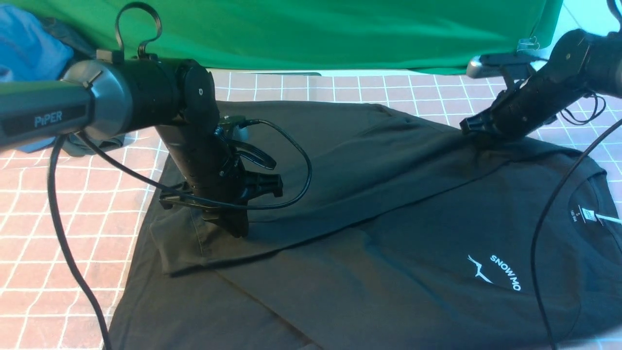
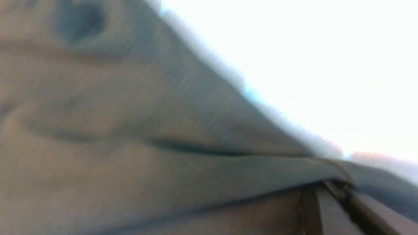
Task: Fold a long-sleeved shirt over a pink coffee tablecloth.
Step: 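Grasp the near edge of the shirt at its hem and shoulder corners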
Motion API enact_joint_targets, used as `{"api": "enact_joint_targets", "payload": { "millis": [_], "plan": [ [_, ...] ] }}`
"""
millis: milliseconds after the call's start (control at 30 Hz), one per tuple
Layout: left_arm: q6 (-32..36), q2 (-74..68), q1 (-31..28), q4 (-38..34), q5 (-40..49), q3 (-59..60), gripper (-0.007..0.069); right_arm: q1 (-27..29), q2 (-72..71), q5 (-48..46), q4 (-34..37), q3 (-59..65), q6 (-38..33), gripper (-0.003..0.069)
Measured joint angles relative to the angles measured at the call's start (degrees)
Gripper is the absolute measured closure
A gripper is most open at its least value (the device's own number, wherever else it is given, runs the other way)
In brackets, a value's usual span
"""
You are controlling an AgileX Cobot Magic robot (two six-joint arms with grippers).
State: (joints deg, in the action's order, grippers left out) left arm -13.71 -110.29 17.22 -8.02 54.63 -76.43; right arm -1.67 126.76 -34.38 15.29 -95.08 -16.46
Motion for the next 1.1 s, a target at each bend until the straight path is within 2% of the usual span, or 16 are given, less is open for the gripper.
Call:
{"api": "enact_joint_targets", "payload": {
  "millis": [133,233,400,667,767,867,1100],
  "plan": [
    [-0.31,0.00,0.00,-0.26,1.63,0.00,0.0611,1.38,0.13,4.63,-0.49,-0.29,0.56,0.0620],
    [-0.31,0.43,0.00,-0.27,1.81,0.00,0.0610,2.20,0.13,2.97,-1.11,-2.17,0.98,0.0619],
    [-0.69,6.55,0.00,1.13,-0.03,0.00,0.0610,2.44,-3.13,-9.43,-2.01,-7.34,-0.87,0.0617],
    [-3.68,23.57,0.00,4.42,2.33,3.85,0.0610,2.44,-20.10,-28.78,-2.01,-9.38,-2.00,0.0617],
    [-4.35,29.12,0.00,4.32,2.27,9.36,0.0610,2.44,-25.26,-32.73,-2.01,-5.59,-2.25,0.0617],
    [-5.29,35.49,0.00,2.96,2.22,19.58,0.0610,2.44,-32.48,-33.60,-1.97,4.37,-2.43,0.0617],
    [-13.90,38.14,0.00,6.48,2.22,33.14,0.0610,2.44,-47.45,-28.55,-0.70,27.94,-2.79,0.0617]
  ]
}}
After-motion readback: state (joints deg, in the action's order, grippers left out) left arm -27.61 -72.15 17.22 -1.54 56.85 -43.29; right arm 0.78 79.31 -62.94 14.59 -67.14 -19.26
